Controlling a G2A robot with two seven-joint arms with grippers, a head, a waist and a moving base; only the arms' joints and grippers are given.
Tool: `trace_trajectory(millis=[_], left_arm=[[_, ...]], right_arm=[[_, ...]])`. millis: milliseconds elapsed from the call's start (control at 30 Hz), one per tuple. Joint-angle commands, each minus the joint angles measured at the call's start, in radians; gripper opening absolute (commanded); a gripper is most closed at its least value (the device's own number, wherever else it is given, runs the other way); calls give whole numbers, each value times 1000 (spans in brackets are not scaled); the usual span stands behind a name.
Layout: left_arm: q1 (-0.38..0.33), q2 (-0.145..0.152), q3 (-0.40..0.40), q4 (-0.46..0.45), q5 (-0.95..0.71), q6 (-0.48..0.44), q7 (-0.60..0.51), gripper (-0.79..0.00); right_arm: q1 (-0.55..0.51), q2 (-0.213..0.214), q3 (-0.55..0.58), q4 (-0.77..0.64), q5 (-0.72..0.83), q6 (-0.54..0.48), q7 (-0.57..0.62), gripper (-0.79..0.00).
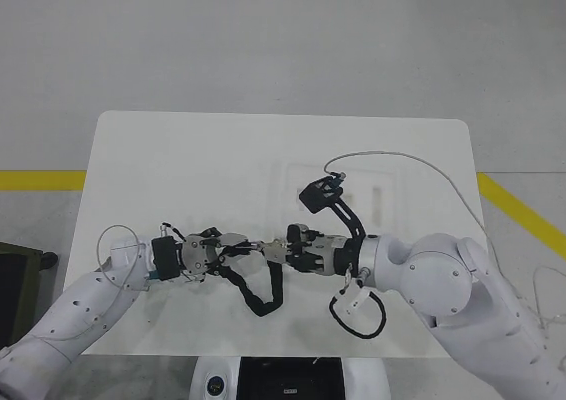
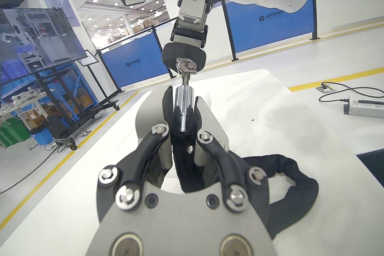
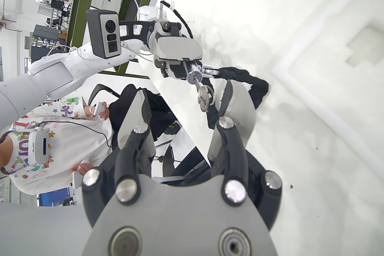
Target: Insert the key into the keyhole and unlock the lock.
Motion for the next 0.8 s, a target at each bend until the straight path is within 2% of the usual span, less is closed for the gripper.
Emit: trace_trajectory(millis=[0,67,133,400,767], left_arm=[[3,2,0,0,-10,-1,-1,-785],[5,5,0,0,-19,-1,-1,-785],[6,7,2,1,-23,-1,-1,-785],[8,12,8,-7,-25,5,5,-785],[8,13,3,-16,16,0,0,-785]], right_arm=[[-26,6,30,-8,-2,-16,-3,-425],[-49,11,59,-12,7,-32,-6,-542],[-65,15,81,-13,17,-48,2,-785],[-61,16,96,40,105,-88,28,-785],[-7,8,60,106,156,-78,52,-785]])
